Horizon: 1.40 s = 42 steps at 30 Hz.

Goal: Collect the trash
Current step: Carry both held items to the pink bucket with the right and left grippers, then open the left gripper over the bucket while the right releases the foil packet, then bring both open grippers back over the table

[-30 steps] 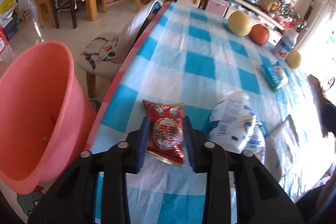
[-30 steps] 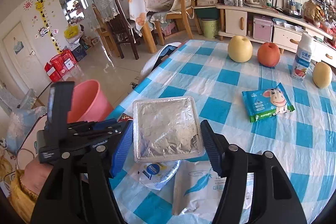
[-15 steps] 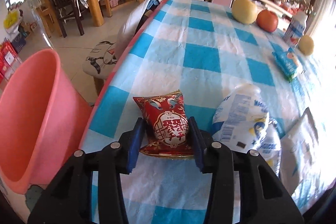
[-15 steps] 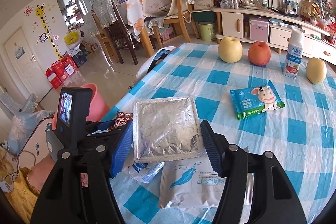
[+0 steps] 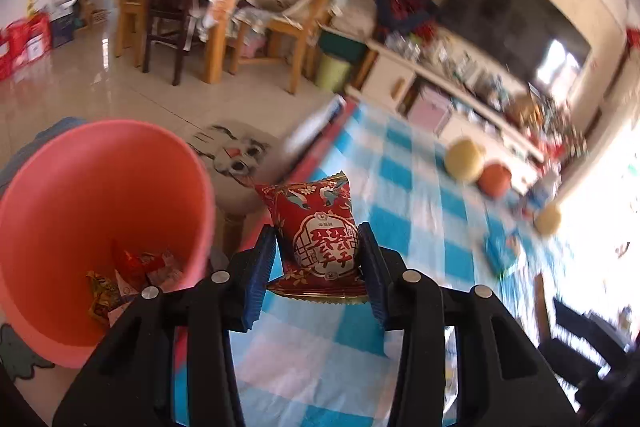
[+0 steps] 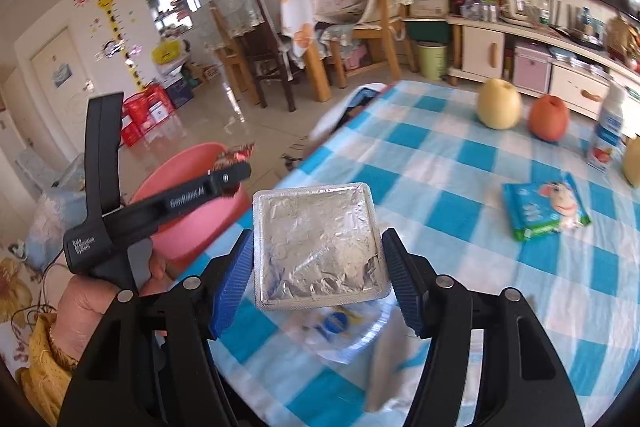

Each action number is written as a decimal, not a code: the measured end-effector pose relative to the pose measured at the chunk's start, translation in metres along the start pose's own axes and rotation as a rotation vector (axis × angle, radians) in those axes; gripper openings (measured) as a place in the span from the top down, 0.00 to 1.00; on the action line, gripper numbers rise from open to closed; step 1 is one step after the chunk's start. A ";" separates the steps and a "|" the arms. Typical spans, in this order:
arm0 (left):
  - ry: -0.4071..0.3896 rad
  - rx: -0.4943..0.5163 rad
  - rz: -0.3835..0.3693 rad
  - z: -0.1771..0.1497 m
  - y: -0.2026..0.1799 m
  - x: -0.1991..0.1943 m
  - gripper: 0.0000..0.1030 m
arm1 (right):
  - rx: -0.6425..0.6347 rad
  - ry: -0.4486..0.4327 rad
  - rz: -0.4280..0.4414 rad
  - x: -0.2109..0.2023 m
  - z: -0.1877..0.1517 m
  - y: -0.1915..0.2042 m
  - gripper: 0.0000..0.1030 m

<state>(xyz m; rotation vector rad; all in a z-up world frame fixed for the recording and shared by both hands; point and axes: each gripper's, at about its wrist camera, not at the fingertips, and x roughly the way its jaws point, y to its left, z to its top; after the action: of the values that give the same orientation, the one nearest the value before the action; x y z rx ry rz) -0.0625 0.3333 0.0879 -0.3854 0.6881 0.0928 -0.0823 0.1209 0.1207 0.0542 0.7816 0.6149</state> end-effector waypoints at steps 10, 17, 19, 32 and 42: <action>-0.133 -0.401 0.193 0.019 0.103 -0.022 0.57 | -0.096 -0.031 0.192 0.063 0.060 0.103 0.37; -0.105 -0.530 0.274 0.021 0.143 -0.016 0.54 | -0.121 0.008 0.272 0.116 0.092 0.152 0.35; -0.109 -0.535 0.304 0.022 0.149 -0.017 0.42 | -0.123 0.017 0.240 0.128 0.096 0.158 0.27; -0.201 -0.458 0.289 0.022 0.135 -0.021 0.11 | -0.101 -0.055 0.072 0.065 0.066 0.102 0.12; -0.294 -0.268 0.094 0.015 0.071 -0.030 0.09 | -0.041 -0.041 -0.113 -0.003 0.020 0.016 0.11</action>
<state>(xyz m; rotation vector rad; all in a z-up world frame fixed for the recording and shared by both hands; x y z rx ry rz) -0.0913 0.4061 0.0955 -0.5828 0.4024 0.3270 -0.0783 0.1364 0.1416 -0.0152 0.7270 0.5209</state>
